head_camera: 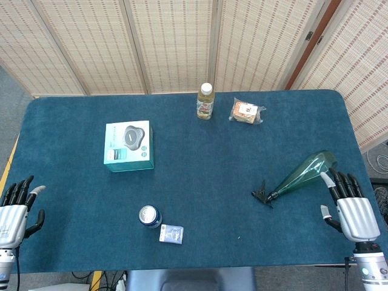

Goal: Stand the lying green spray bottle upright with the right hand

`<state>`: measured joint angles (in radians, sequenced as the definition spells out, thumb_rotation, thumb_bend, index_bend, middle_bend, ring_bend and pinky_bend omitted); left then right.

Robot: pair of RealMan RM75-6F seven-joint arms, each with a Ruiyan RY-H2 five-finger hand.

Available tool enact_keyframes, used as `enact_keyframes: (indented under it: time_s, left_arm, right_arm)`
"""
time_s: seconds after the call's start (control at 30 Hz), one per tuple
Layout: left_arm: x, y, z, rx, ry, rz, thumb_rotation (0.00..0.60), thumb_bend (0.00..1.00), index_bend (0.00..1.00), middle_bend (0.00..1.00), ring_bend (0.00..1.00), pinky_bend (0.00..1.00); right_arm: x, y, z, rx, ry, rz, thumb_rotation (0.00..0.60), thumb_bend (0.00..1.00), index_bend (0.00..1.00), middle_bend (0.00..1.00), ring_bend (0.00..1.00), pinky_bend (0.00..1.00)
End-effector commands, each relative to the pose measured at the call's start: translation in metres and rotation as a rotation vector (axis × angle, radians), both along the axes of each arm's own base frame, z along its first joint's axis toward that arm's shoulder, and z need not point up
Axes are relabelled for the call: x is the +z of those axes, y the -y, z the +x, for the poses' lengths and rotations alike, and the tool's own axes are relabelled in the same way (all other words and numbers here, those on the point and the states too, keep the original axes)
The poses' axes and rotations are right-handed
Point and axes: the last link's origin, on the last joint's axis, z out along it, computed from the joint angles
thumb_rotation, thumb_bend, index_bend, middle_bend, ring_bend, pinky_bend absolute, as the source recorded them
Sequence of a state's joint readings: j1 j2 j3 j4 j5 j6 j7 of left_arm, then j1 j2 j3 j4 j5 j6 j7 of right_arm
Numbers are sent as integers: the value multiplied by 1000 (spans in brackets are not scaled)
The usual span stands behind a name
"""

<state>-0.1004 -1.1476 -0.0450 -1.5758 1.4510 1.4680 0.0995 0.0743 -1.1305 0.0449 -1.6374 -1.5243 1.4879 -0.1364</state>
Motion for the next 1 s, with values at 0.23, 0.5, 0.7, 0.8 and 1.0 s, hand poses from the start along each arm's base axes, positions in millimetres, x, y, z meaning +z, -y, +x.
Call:
enact_keyframes:
  time_s: [0.23,0.5,0.7,0.8,1.0]
  left_arm:
    - [-1,-2,-1,2,10,3,600,507,176,0,0,0]
    - [2,0,0,1,1,9,600,508,176,0,0,0]
    - [3,-2,1,8,9,23,600,508,176,0,0,0]
    - [1,-4,2,13,12,28,600,508,176,0,0,0]
    - [-2,-9,3,21,15,34,600,508,176,0,0,0]
  right_arm:
    - [2,3,2,3,-25,1,600,394,0,0,0,32]
    - [0,11,5,-1,-29,24,600,394,0,0,0,32]
    - [1,26,7,-10,-55,59,600,397,0,0,0,32]
    - [-2,35,1,-30,-87,94,600,397,0,0,0,32]
    - [-4,50,1,-64,-192,167,600,398,0,0,0,32]
